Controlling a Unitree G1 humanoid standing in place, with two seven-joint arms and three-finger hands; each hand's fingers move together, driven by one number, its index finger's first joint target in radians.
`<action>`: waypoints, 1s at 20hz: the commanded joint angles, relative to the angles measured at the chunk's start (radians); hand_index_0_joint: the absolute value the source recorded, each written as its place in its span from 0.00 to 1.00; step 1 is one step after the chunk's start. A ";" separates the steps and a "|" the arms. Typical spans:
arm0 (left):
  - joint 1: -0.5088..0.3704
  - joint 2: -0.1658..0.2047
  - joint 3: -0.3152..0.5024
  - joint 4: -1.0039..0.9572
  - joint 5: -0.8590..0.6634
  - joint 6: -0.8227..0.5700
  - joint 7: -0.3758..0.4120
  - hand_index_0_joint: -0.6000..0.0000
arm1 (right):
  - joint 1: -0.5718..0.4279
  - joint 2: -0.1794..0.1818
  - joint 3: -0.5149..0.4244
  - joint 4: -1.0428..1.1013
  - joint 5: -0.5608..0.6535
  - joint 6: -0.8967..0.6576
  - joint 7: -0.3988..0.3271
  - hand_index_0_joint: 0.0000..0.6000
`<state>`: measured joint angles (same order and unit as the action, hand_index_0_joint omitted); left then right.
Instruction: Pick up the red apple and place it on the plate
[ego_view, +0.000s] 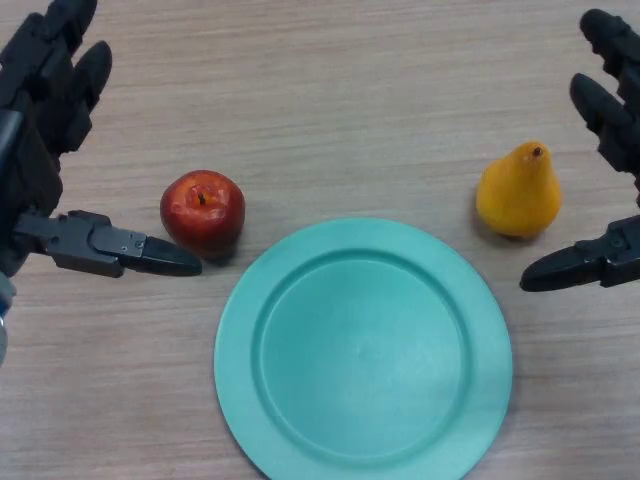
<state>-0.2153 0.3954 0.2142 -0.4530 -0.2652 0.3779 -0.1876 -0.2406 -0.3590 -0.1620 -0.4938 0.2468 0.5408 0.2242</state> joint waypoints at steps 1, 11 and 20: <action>-0.037 0.048 0.107 -0.061 -0.043 -0.095 0.013 1.00 | -0.051 -0.018 -0.047 -0.060 0.018 -0.122 -0.059 0.00; -0.045 0.013 0.021 0.319 0.083 -0.387 -0.072 1.00 | 0.010 -0.003 -0.074 -0.103 0.054 -0.119 -0.065 0.00; -0.231 -0.028 -0.092 0.847 0.151 -0.651 -0.033 1.00 | 0.044 -0.042 -0.163 -0.083 0.076 -0.145 -0.095 0.00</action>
<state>-0.4125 0.3273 0.0831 0.4740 -0.1253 -0.1391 -0.2286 -0.1664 -0.3614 -0.2549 -0.5234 0.2911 0.5406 0.1375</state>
